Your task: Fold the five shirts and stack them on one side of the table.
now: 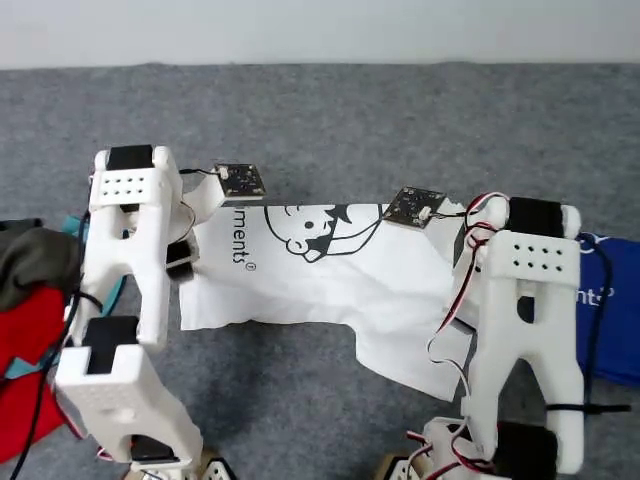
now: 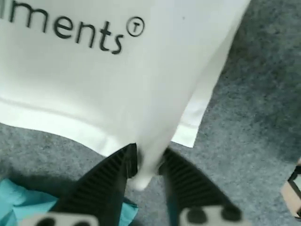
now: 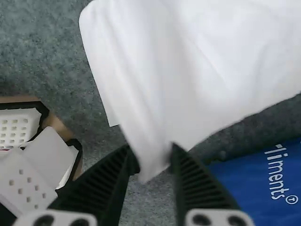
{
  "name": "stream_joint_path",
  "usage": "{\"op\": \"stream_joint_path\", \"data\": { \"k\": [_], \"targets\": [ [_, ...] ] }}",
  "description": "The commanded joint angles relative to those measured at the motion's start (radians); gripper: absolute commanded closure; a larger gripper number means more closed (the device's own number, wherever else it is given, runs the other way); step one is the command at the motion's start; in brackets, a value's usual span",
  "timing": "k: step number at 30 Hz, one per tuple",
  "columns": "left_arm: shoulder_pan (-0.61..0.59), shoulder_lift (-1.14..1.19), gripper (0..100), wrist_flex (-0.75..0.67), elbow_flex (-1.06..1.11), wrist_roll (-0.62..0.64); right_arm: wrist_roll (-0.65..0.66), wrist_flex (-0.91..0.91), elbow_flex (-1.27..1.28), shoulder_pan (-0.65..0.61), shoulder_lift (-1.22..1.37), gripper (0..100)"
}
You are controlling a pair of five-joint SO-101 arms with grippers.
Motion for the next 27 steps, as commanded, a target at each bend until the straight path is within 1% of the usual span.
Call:
{"op": "stream_joint_path", "data": {
  "k": [1, 5, 9, 12, 14, 17, 18, 19, 21, 23, 27],
  "targets": [
    [-0.020, -0.129, 84, 0.031, 0.053, -0.005, -0.057, 0.044, -0.021, 0.035, -0.058, 71.8],
    [-0.040, -0.250, 84, 0.031, 0.133, -0.009, -0.064, 0.042, -0.040, 0.042, -0.091, 71.1],
    [-0.041, -0.339, 84, 0.029, 0.150, -0.005, -0.069, 0.031, -0.081, 0.039, -0.094, 71.6],
    [-0.041, -0.387, 84, -0.008, 0.137, 0.009, -0.069, -0.061, -0.087, 0.039, -0.094, 76.0],
    [-0.041, -0.404, 86, -0.063, 0.134, 0.086, -0.071, -0.134, -0.086, 0.039, -0.087, 81.8],
    [-0.037, -0.410, 95, -0.153, 0.136, 0.238, -0.075, -0.219, -0.091, 0.038, -0.033, 92.8],
    [-0.034, -0.407, 98, -0.175, 0.137, 0.298, -0.097, -0.243, -0.091, 0.038, -0.010, 95.9],
    [-0.032, -0.400, 99, -0.192, 0.139, 0.359, -0.127, -0.269, -0.091, 0.038, 0.015, 98.5],
    [-0.023, -0.384, 98, -0.221, 0.140, 0.486, -0.206, -0.315, -0.091, 0.038, 0.071, 98.7],
    [-0.006, -0.362, 99, -0.235, 0.140, 0.583, -0.301, -0.352, -0.092, 0.031, 0.130, 98.5],
    [0.052, -0.351, 99, -0.229, 0.137, 0.687, -0.474, -0.427, -0.092, -0.012, 0.216, 98.4]
  ]
}}
